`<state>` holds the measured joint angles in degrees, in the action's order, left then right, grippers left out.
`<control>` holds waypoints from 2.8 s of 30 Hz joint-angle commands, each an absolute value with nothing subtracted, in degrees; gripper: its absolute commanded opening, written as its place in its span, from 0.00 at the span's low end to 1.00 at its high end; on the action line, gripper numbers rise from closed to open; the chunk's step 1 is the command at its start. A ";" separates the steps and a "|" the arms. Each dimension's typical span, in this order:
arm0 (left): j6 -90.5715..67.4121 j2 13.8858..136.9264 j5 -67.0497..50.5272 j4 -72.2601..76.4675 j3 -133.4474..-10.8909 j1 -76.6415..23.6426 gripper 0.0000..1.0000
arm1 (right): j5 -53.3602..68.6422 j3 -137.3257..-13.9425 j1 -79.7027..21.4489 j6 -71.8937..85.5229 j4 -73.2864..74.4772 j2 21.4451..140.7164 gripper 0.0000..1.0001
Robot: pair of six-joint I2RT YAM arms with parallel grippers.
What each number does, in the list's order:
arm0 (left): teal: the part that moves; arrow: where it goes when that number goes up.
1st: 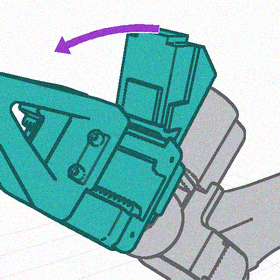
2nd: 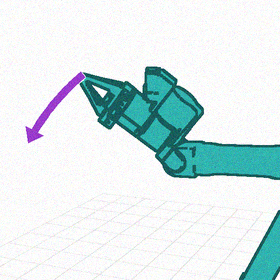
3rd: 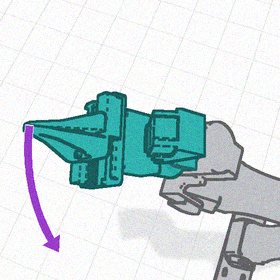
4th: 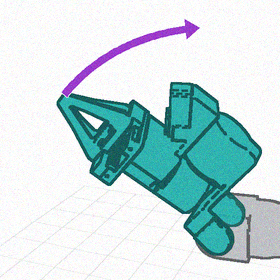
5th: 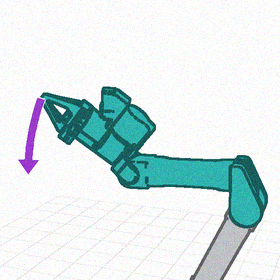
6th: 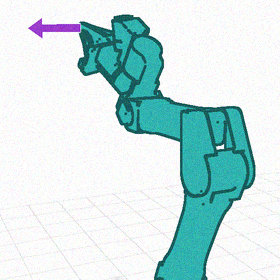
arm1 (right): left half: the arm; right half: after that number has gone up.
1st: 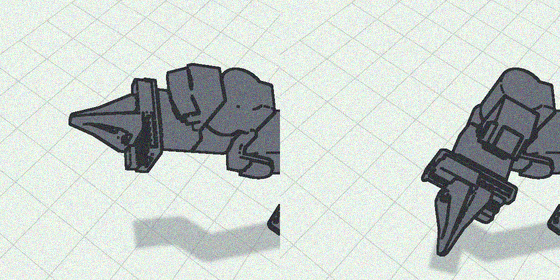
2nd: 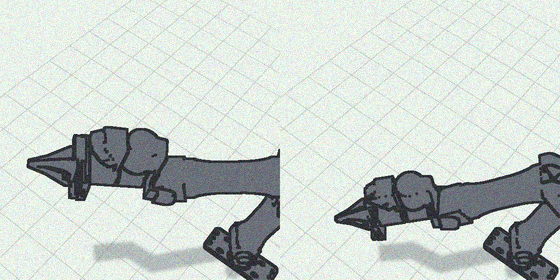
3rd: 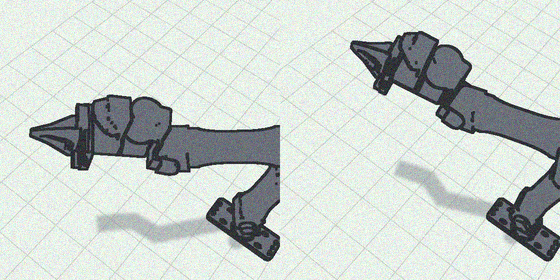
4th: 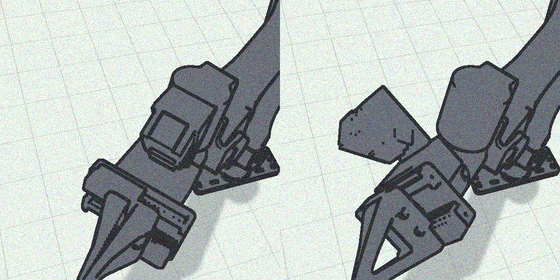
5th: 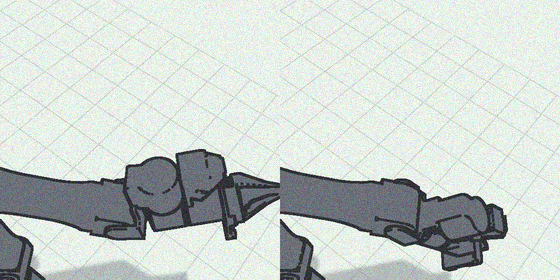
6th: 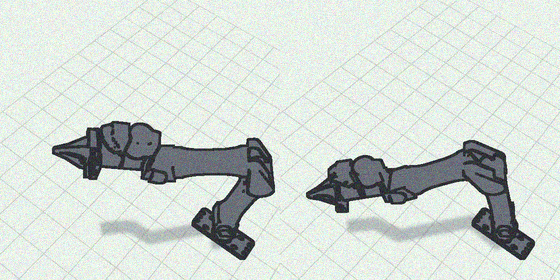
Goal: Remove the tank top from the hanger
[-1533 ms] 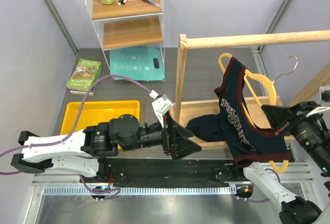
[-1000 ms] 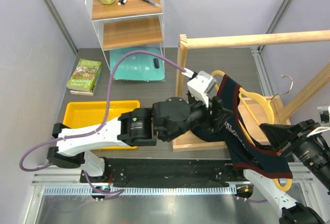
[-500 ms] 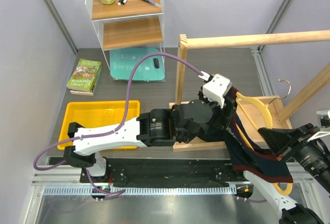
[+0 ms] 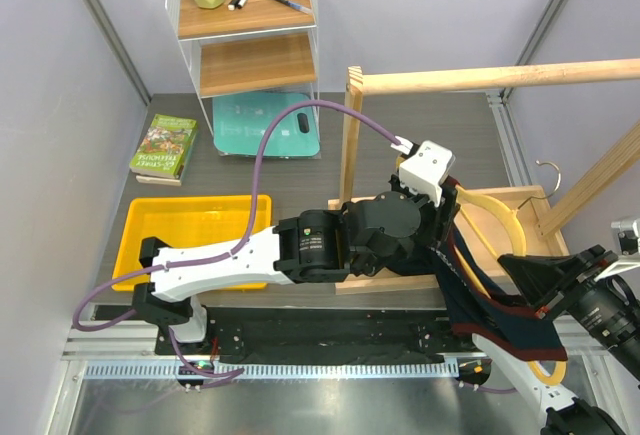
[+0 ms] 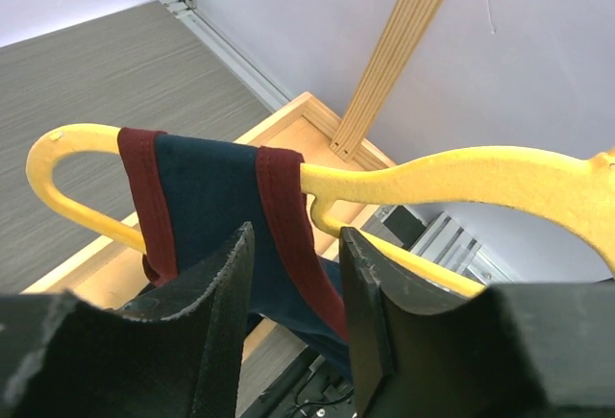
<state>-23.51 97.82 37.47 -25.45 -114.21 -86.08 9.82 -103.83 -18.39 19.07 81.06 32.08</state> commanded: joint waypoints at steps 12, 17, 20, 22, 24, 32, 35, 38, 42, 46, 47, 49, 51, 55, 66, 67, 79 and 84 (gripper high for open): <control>-27.07 97.64 36.30 -26.10 -114.52 -85.25 0.39 | 11.95 -105.99 -18.63 20.21 80.51 31.73 0.01; -26.54 98.35 38.22 -26.63 -115.75 -85.08 0.36 | 12.74 -106.61 -18.63 20.48 80.68 31.82 0.01; -26.63 98.96 37.88 -27.42 -117.15 -84.12 0.34 | 13.27 -106.35 -18.63 20.65 80.86 31.38 0.01; -26.98 99.49 37.00 -28.30 -118.12 -83.76 0.31 | 13.45 -106.26 -18.63 20.66 81.03 31.12 0.01; -26.98 99.67 36.74 -28.21 -118.30 -83.67 0.19 | 13.36 -106.26 -18.63 20.65 81.30 31.11 0.01; -28.39 96.60 34.37 -29.27 -117.60 -83.67 0.00 | 8.88 -106.00 -18.63 18.98 86.39 29.71 0.01; -27.95 95.45 35.59 -29.62 -116.98 -83.67 0.00 | 10.89 -104.86 -18.63 19.33 86.31 28.39 0.01; -26.82 94.92 39.27 -29.45 -116.90 -83.67 0.00 | 13.70 -102.40 -18.63 20.04 86.31 26.46 0.01; -23.74 93.43 44.02 -28.57 -117.59 -83.67 0.00 | 14.41 -100.02 -18.63 19.78 86.31 23.74 0.01; -19.43 92.37 49.30 -26.11 -117.77 -83.67 0.00 | 17.13 -99.75 -18.63 19.42 86.31 21.72 0.01; -18.64 92.29 50.00 -25.67 -117.86 -83.67 0.00 | 17.75 -100.02 -18.55 19.25 86.31 21.54 0.01; -17.58 92.46 51.85 -25.32 -118.21 -83.58 0.00 | 19.68 -100.46 -18.72 19.16 86.31 21.01 0.01; -16.88 92.46 52.99 -25.05 -118.56 -83.50 0.00 | 21.17 -100.81 -18.63 19.42 86.31 20.74 0.01; -16.18 92.11 57.55 -24.70 -117.78 -83.58 0.00 | 21.97 -101.16 -18.90 20.30 86.31 19.51 0.01; -13.81 84.82 57.29 -13.19 -109.78 -83.76 0.00 | 22.23 -95.89 -19.51 21.09 86.31 14.77 0.01; -13.10 85.08 58.35 -12.92 -109.86 -83.76 0.00 | 22.32 -95.89 -19.51 21.09 86.31 14.42 0.01; -15.81 86.84 60.65 -18.18 -108.54 -83.76 0.00 | 19.43 -104.23 -20.65 22.76 86.31 14.77 0.01; -20.65 86.13 58.46 -22.93 -107.49 -83.76 0.00 | 15.39 -107.40 -20.92 23.73 86.22 15.99 0.01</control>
